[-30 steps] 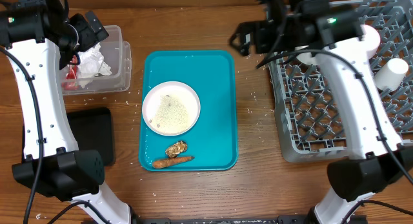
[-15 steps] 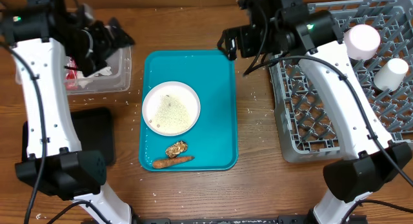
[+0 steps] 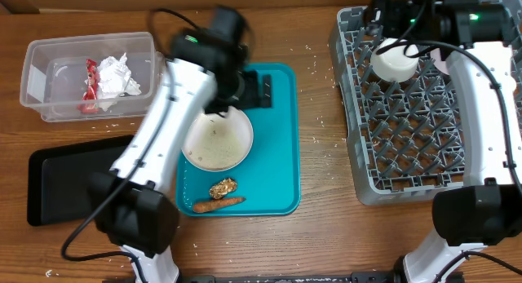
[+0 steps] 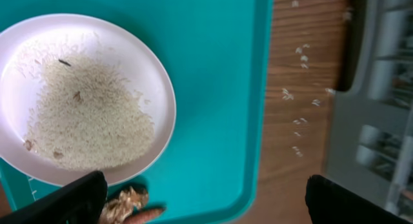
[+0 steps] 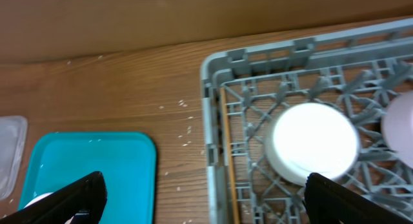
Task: Sort waste into correct bins and load items into the dishwasher
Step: 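Reach the left gripper to the white rice plate and grasp its rim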
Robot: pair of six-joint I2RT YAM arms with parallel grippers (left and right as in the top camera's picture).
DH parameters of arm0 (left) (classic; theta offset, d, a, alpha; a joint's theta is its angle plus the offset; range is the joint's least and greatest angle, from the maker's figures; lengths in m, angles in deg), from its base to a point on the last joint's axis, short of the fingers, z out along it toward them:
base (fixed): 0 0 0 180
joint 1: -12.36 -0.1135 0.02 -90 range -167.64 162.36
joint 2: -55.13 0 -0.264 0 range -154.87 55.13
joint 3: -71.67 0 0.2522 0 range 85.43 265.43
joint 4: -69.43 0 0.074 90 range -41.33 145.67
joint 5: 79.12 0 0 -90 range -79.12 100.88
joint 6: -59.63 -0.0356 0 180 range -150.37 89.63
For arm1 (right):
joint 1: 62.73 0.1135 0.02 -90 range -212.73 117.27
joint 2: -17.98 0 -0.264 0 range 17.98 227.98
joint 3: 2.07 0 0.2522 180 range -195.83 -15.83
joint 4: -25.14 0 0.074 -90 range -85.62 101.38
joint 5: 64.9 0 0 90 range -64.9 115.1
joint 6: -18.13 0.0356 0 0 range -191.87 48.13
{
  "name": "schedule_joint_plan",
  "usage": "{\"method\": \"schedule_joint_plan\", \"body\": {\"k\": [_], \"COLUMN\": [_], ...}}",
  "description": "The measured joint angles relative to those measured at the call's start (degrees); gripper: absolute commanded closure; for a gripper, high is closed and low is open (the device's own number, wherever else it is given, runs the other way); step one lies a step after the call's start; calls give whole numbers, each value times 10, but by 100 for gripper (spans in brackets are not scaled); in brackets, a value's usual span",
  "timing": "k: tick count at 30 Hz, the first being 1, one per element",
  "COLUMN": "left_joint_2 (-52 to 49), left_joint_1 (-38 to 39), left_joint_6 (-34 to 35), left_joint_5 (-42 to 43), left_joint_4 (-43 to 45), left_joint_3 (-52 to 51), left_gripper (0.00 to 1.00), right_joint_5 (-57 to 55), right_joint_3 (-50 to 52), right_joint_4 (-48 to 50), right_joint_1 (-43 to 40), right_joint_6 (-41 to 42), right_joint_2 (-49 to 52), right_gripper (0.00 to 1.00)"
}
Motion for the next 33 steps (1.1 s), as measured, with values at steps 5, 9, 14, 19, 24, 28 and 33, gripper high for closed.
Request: {"method": "schedule_joint_plan", "body": {"k": [5,9,14,19,24,28,33], "left_joint_2": [0,-2,-21,-81,-125,-133,-133], "left_joint_1": [70,90,92,92,92,92,92], "left_joint_6": [102,163,183,180,177,171,167], "left_joint_5": [-117,-184,-208,-218,-220,-222,-222], "left_joint_4": [51,118,152,175,188,201,210], "left_joint_3": [-64,-122,-153,-155,-159,-161,-161], "left_gripper": [3,9,8,13,23,33,46], "right_joint_5": [-2,-1,-2,-1,-1,-2,-1], "right_joint_3": [0,0,0,0,0,0,0], "right_joint_4": [0,0,0,0,0,0,0], "right_joint_1": [-20,-22,-22,-22,-22,-22,-22], "right_joint_6": [0,0,0,0,0,0,0], "right_joint_2": [0,0,0,0,0,0,0], "right_gripper": [0,0,0,0,0,0,0]}}
